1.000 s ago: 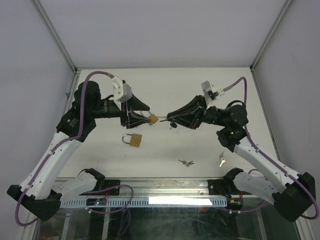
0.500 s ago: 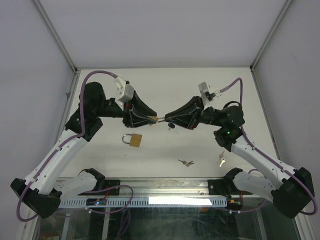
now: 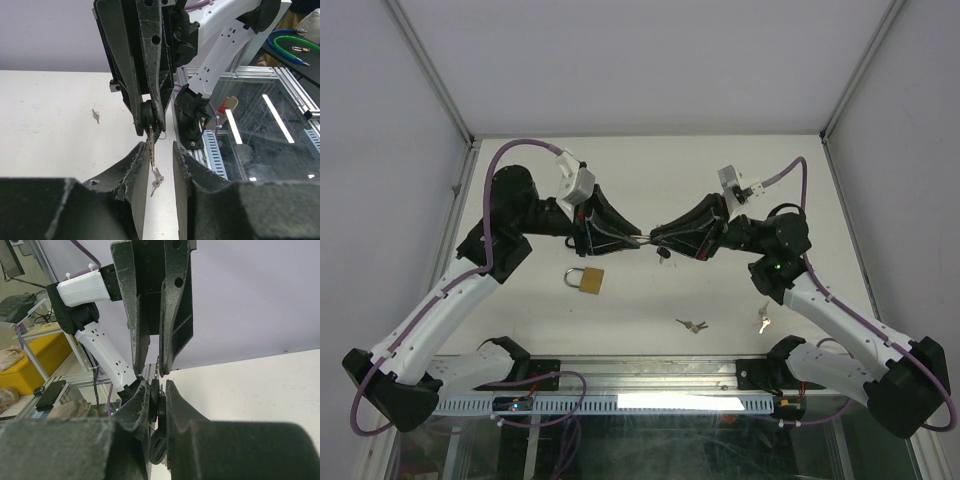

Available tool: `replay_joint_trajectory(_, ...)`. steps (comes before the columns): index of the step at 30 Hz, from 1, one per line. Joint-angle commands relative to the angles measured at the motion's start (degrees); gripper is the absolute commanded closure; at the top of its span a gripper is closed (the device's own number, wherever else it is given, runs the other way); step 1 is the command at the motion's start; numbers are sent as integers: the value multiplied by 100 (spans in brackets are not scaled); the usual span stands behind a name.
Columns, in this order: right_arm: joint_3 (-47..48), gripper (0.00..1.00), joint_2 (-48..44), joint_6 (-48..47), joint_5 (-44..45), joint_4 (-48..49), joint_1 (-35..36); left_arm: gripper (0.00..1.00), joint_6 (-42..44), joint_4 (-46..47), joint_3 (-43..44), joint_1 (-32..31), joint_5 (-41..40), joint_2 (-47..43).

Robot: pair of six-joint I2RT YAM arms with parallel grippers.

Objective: Unlock with the key

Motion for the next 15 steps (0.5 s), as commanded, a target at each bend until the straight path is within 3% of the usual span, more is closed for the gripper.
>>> replay_joint_trajectory(1, 226, 100, -166, -103, 101, 160, 16, 77, -107, 236, 146, -104, -47, 54)
replay_joint_trajectory(4, 235, 100, -172, -105, 101, 126, 25, 97, -99, 228, 161, -163, -107, 48)
replay_joint_trajectory(5, 241, 100, -183, -113, 104, 116, 25, 100, -99, 223, 169, -171, -142, 47)
replay_joint_trajectory(10, 311, 100, -214, -158, 57, -163, 14, 100, -140, 189, 226, -183, -343, 25)
replay_joint_trajectory(11, 384, 93, -241, -320, -33, -450, 5, 100, -154, 186, 237, -183, -484, 9)
replay_joint_trajectory(12, 474, 63, -292, -561, -85, -867, -11, 100, -152, 185, 253, -188, -623, -8)
replay_joint_trajectory(13, 580, 19, -362, -788, -11, -1337, -19, 100, -118, 157, 265, -191, -749, -33)
replay_joint_trajectory(14, 685, 3, -431, -1089, 76, -1892, -31, 100, -51, 77, 266, -191, -845, -52)
replay_joint_trajectory(15, 802, 1, -514, -1186, 138, -2422, -58, 100, 39, -13, 267, -185, -910, -73)
